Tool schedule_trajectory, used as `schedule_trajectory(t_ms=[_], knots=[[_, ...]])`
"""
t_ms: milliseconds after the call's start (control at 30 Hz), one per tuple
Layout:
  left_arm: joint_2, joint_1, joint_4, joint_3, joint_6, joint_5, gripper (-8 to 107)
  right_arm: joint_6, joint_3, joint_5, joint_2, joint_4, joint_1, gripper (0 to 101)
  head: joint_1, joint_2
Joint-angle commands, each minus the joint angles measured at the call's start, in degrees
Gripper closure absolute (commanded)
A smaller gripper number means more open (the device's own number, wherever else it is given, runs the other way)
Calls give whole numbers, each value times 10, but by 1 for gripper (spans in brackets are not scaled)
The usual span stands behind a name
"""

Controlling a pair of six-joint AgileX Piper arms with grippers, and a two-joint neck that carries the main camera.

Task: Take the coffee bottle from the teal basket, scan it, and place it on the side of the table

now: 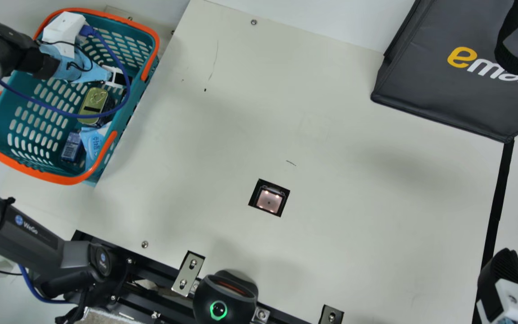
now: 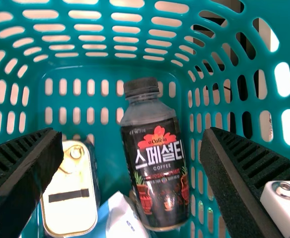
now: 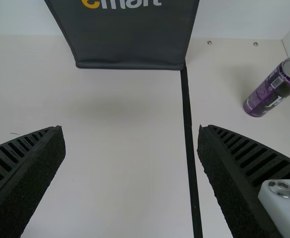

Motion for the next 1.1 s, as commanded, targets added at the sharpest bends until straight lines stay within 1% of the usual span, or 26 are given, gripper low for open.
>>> schedule_trajectory(t_ms=[0,233,767,1067], knots=[[8,0,-5,-4,12,0,9,0,0,0,0,0,0,6,-17,1],[39,-8,-9,-20,22,-10,9,0,0,0,0,0,0,6,-17,1],[102,-35,-19,-57,-8,-32,9,0,0,0,0,0,0,6,-17,1],[129,-44,-44,-58,10,-62,9,0,0,0,0,0,0,6,-17,1]])
